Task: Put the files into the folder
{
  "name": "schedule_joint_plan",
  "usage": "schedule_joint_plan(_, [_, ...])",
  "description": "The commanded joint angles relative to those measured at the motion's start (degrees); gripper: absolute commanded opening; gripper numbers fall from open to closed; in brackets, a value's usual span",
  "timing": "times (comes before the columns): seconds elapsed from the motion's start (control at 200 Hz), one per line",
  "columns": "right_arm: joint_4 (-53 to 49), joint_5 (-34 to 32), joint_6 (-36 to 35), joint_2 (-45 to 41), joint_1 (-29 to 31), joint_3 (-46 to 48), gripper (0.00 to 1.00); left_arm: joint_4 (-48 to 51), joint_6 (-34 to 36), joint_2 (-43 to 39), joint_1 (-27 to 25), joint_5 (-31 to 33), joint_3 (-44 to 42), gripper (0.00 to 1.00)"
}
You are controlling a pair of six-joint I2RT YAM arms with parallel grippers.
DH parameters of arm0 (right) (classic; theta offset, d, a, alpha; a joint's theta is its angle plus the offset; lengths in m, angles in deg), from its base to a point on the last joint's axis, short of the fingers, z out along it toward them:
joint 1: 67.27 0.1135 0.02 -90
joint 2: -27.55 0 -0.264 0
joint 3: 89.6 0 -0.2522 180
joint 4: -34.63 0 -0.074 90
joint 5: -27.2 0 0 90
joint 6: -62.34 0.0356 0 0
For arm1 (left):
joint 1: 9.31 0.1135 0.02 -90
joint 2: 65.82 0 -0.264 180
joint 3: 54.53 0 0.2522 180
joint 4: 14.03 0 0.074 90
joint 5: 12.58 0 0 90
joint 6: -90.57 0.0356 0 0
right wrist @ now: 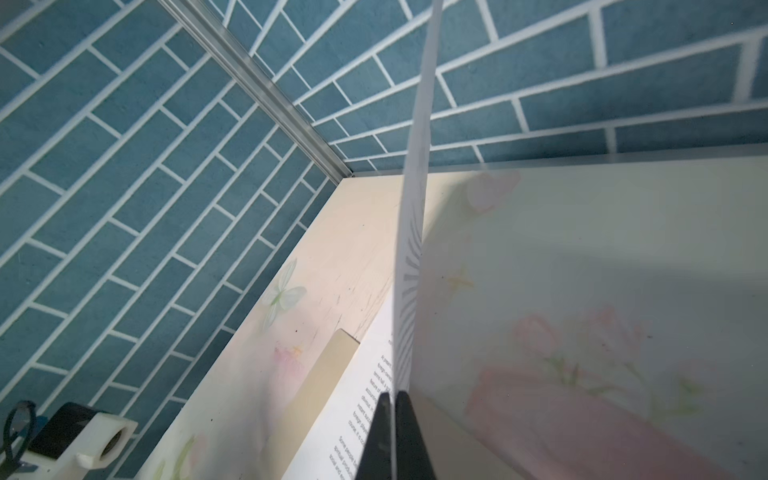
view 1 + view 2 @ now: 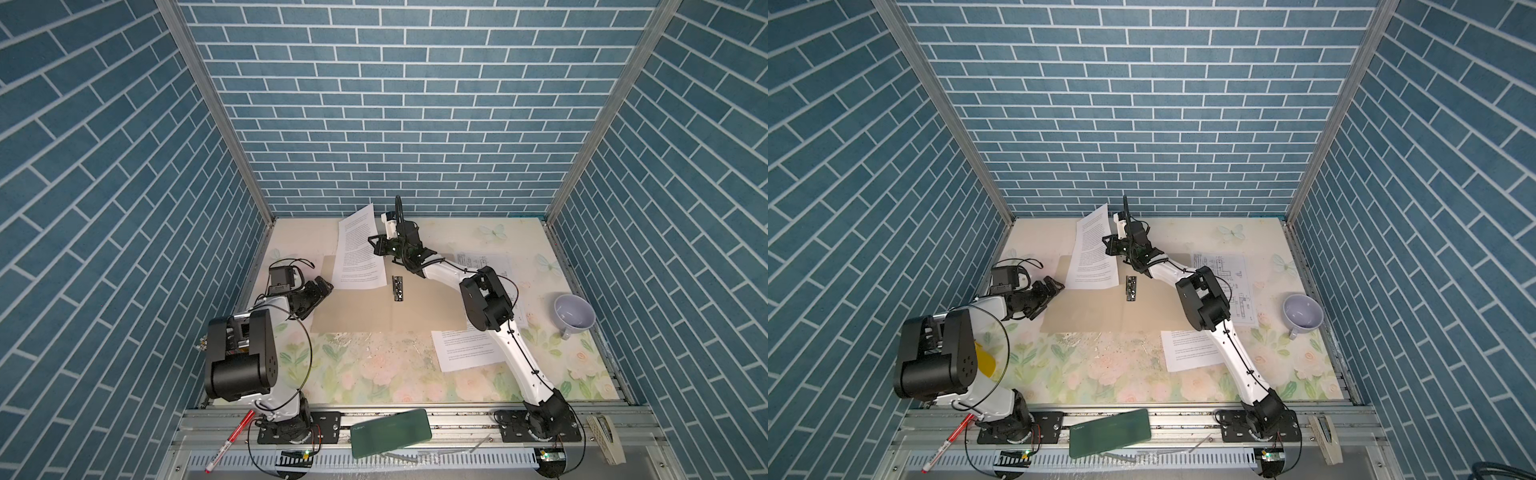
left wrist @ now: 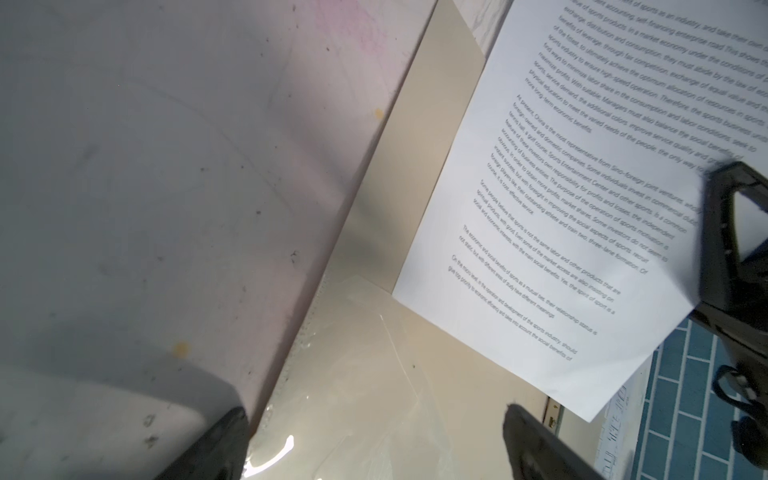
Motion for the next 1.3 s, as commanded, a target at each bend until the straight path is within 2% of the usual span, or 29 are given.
schedule_joint_plan(0.0, [2.4,3.9,-1.9,1.6,0.5,-3.5,0.00,2.9,-0.6,1.5,0.1,-1.0,-1.4,0.97])
schedule_joint_plan(0.275, [4.1,9.2,-1.1,2.7,0.4,-4.0,0.00,1.2,-1.7,1.8,0.1,-2.1,-1.7,0.97])
schedule_joint_plan(0.641, [6.3,11.2,1.5,0.5,1.3,0.8,0.00,-0.2,-2.5,2.2,0.1,-2.4,-1.7,0.96])
schedule_joint_plan(1.066, [3.6,10.2,2.0,-3.5,2.0,6.1,0.00,-2.1,-4.0,2.7,0.1,-2.9,-3.8,0.96])
schedule_joint_plan(1.297, [-0.6,6.9,2.0,-7.0,2.2,9.3,0.00,-1.7,-4.0,2.1,0.1,-2.5,-4.0,0.96])
